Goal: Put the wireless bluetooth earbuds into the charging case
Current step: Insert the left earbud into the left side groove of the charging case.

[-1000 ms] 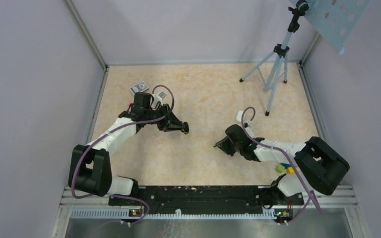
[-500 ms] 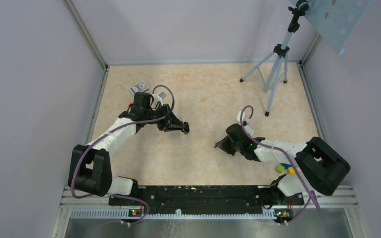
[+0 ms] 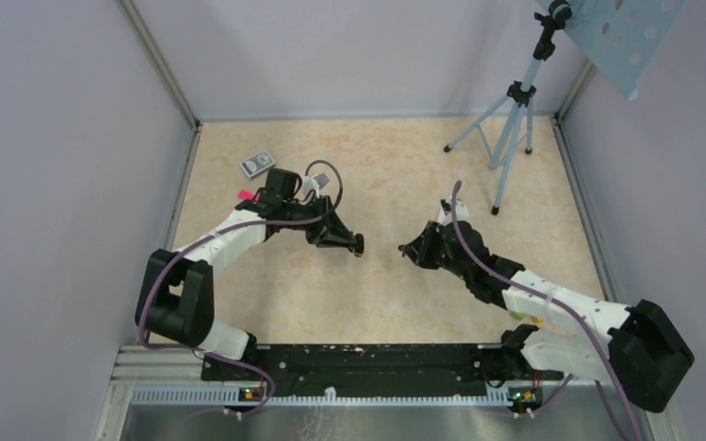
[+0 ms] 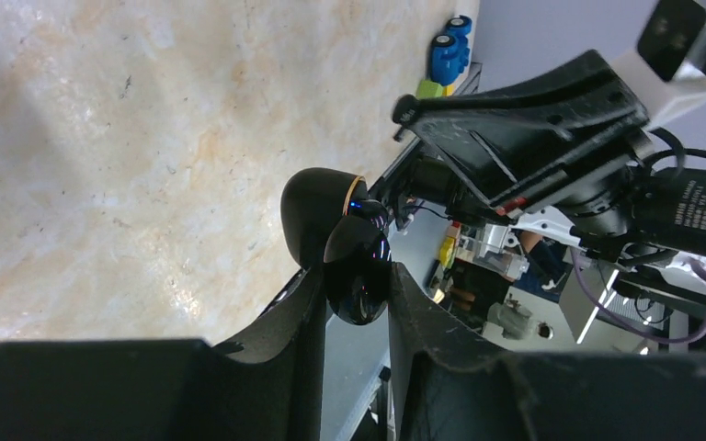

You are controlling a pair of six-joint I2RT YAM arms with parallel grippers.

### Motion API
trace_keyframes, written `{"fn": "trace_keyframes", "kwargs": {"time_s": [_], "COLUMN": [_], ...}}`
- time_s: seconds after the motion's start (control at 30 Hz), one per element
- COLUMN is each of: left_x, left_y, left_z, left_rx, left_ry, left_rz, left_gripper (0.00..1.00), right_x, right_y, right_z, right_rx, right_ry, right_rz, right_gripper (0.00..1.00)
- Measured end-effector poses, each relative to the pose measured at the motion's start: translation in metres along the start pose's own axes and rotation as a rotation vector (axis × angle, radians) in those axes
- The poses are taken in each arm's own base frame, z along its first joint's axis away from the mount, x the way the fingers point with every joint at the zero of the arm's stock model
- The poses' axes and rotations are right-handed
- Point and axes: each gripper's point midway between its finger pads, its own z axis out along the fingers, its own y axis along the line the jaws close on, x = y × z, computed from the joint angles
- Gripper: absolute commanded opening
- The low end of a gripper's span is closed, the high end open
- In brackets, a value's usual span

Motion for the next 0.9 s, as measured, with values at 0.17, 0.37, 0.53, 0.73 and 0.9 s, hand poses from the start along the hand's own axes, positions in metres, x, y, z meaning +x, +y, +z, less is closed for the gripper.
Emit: {"fn": "trace_keyframes", "kwargs": {"time_s": [0.17,0.37,0.53,0.73,0.9], "left_x": [-0.008,-0.010,-0.012,-0.016,-0.016], "left_y": [-0.012,-0.018,-0.025,-0.036,-0.042], "left_z": [0.001,0.006,0.007,0.003,-0.005], "left_rx": [0.035,0.079,0.099,0.115,0.141], "left_ry": [-0.025,-0.039,-0.041,-0.064,-0.137], "left_rz": [-0.044,-0.163,-0.251,-0.316,-0.373], "left_gripper": [0.00,0.00,0.00,0.00,0.00], "right_x": [-0.033,-0.056,-0.064,-0.065,-0.071], "right_y": [0.036,0.065,0.094,0.127,0.128], "right_z": [-0.021,-0.035,-0.037,-0.041,-0.032], "right_rx": [-0.173,-0.294,-0.357,-0.417,-0.356], "right_ry": [-0.123,-0.232,-0.268,-0.318,-0.371], "right_rz": [-0.168,-0.295,-0.367,-0.409,-0.339], "right_gripper": [0.00,0.00,0.00,0.00,0.00]}}
